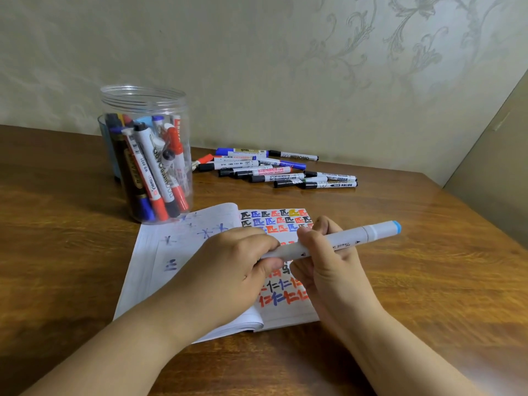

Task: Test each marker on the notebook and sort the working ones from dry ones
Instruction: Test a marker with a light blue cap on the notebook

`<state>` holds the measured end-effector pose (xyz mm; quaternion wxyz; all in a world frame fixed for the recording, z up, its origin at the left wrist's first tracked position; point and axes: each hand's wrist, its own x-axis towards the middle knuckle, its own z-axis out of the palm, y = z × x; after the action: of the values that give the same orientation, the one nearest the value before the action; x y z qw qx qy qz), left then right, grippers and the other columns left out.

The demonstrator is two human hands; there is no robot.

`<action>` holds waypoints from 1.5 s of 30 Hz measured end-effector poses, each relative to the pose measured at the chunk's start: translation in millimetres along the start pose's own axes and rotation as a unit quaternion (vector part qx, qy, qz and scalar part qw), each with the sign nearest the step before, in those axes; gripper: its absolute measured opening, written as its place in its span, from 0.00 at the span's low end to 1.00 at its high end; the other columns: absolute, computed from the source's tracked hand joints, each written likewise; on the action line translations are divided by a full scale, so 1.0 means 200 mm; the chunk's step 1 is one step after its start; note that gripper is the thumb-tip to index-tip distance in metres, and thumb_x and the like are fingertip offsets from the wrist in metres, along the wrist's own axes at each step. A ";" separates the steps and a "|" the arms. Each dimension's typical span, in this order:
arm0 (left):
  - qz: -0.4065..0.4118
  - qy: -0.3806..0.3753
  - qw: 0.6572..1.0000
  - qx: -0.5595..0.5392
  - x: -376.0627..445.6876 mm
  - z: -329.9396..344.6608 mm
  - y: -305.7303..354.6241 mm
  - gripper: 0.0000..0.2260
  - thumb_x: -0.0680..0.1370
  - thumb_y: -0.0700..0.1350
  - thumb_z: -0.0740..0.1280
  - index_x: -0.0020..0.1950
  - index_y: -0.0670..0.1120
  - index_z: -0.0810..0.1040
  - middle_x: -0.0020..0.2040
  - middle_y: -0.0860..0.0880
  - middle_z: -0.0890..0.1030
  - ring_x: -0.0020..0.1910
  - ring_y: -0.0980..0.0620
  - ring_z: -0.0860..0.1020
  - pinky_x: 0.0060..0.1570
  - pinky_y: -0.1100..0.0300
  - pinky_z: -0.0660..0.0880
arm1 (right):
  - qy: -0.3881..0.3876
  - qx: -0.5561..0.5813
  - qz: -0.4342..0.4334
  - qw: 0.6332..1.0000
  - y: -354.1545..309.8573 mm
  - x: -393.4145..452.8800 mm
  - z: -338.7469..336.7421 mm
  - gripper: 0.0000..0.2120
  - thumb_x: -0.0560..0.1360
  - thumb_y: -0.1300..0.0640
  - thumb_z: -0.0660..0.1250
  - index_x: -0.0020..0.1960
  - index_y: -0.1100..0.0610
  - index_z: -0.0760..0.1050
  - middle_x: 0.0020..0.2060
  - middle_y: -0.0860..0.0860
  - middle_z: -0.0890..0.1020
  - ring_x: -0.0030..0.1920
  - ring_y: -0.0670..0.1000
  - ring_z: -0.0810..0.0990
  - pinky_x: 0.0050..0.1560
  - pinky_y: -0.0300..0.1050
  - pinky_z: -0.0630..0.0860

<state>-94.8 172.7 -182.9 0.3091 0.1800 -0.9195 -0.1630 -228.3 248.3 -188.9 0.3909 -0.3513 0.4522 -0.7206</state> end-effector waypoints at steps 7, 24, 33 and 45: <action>-0.022 0.029 0.999 -0.018 0.00 0.01 0.03 0.07 0.75 0.47 0.65 0.47 0.47 0.80 0.40 0.56 0.79 0.45 0.58 0.74 0.34 0.72 0.69 | 0.012 -0.030 -0.007 0.999 0.00 0.00 0.00 0.16 0.73 0.59 0.68 0.34 0.54 0.63 0.30 0.57 0.63 0.29 0.52 0.61 0.29 0.40 0.62; -0.070 0.017 0.983 0.166 -0.13 -0.42 -0.01 0.09 0.77 0.50 0.61 0.56 0.55 0.74 0.50 0.60 0.70 0.50 0.59 0.72 0.47 0.64 0.70 | -0.062 -0.176 -0.017 0.982 -0.33 -0.10 0.17 0.17 0.66 0.46 0.62 0.48 0.56 0.77 0.28 0.51 0.78 0.27 0.48 0.69 0.30 0.40 0.67; -0.192 0.095 0.926 0.311 -1.11 -0.94 0.00 0.12 0.76 0.48 0.59 0.52 0.45 0.78 0.46 0.51 0.76 0.44 0.50 0.76 0.40 0.51 0.76 | -0.328 -0.134 0.006 0.935 -0.04 -0.48 0.97 0.16 0.69 0.44 0.61 0.47 0.52 0.81 0.32 0.55 0.81 0.27 0.49 0.73 0.26 0.39 0.68; -0.557 0.076 0.747 0.355 -2.73 -1.22 0.07 0.24 0.74 0.60 0.52 0.57 0.47 0.76 0.51 0.50 0.77 0.43 0.47 0.79 0.38 0.55 0.75 | -0.597 -0.234 0.172 0.748 0.96 -1.24 1.96 0.10 0.80 0.55 0.58 0.56 0.55 0.76 0.37 0.53 0.83 0.33 0.48 0.77 0.30 0.39 0.71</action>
<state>461.4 374.5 -270.4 0.1456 0.7689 -0.6209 0.0466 266.9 263.8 -268.6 0.6035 -0.7070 0.3341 -0.1562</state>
